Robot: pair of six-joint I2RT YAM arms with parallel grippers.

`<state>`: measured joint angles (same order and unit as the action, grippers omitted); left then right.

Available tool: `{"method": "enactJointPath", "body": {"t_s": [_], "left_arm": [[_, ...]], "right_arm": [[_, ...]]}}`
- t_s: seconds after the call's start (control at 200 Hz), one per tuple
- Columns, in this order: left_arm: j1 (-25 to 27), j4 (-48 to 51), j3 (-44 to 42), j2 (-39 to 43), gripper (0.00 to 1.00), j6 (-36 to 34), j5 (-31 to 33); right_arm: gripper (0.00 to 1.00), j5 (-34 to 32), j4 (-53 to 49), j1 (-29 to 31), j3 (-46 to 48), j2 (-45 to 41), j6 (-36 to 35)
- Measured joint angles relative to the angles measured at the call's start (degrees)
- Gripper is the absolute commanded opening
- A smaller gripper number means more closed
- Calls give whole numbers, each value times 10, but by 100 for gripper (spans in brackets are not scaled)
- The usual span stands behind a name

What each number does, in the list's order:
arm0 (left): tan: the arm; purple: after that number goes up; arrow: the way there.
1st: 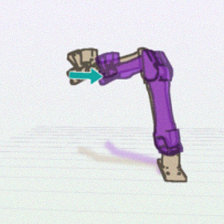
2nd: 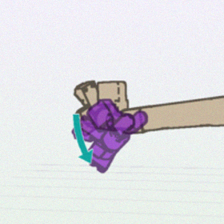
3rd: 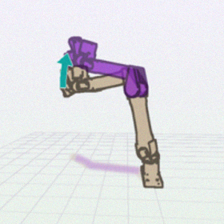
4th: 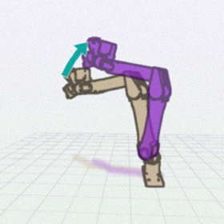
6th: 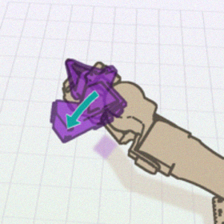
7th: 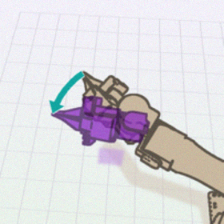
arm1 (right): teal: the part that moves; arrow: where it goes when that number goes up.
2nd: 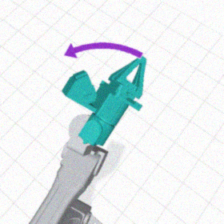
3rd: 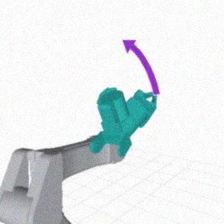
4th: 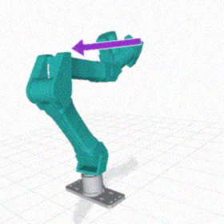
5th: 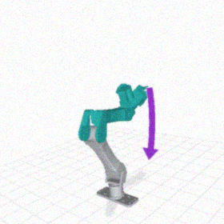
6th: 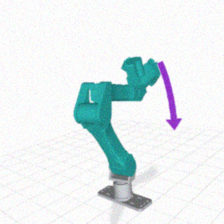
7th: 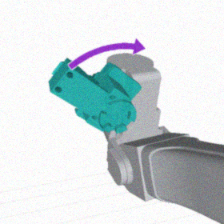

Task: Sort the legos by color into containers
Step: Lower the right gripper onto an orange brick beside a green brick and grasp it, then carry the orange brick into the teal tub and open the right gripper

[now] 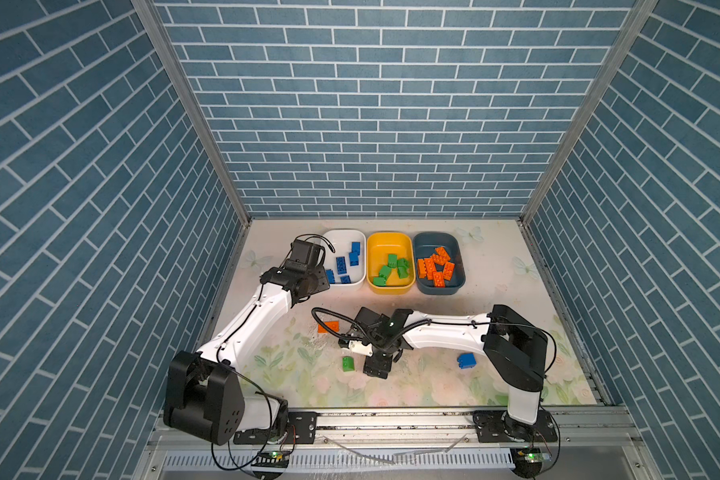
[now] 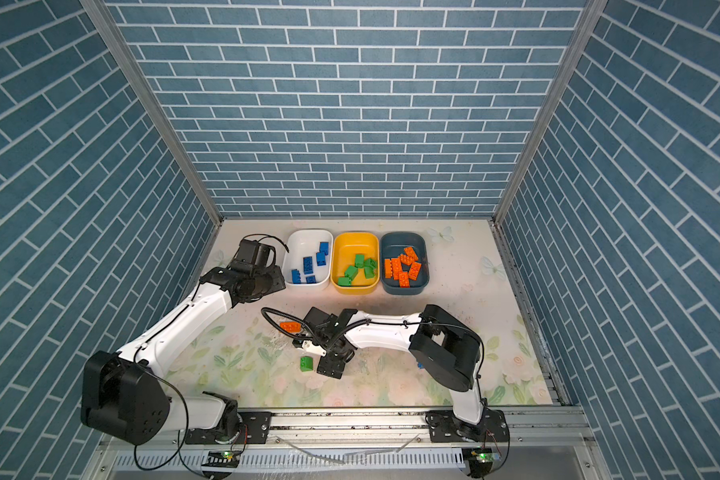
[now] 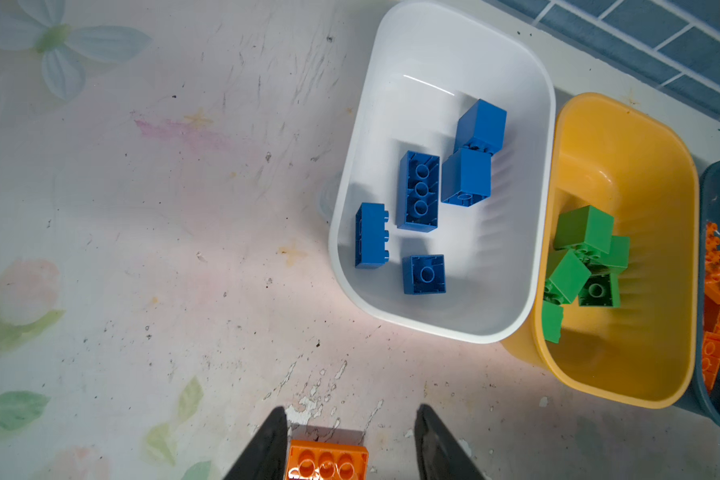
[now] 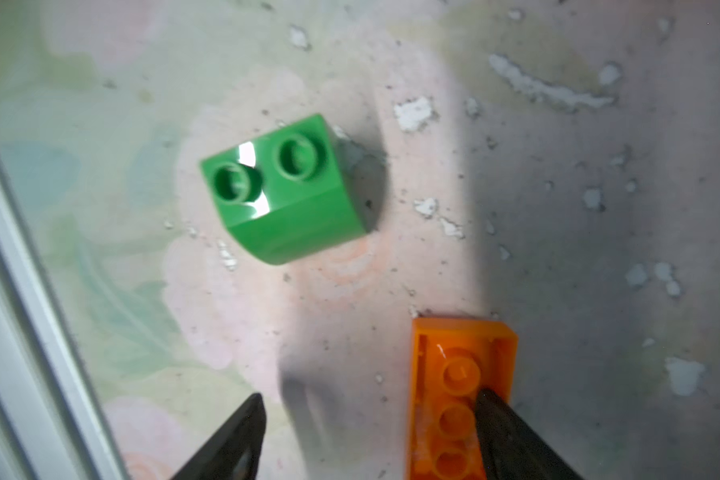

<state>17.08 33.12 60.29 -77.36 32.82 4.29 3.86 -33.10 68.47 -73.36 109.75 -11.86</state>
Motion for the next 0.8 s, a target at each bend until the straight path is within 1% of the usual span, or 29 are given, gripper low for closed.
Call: {"method": "enactJointPath", "body": {"t_s": [0.08,0.135,0.255,0.395,0.57,0.8], "left_arm": [[-2,0,-7,4,53,0,2],[-3,0,-9,5,53,0,4],[-4,0,-9,5,53,0,6],[-5,-1,-9,5,53,2,6],[-6,-5,-9,-5,53,4,5],[-6,-6,-9,-12,53,9,-3]], "right_arm": [[73,-28,-8,2,-11,13,0],[70,-35,-12,2,-16,18,0],[56,-43,-12,4,-16,18,0],[46,-50,-10,4,-16,18,2],[29,-54,-7,2,-15,18,4],[27,-53,-3,-11,2,-3,3]]}}
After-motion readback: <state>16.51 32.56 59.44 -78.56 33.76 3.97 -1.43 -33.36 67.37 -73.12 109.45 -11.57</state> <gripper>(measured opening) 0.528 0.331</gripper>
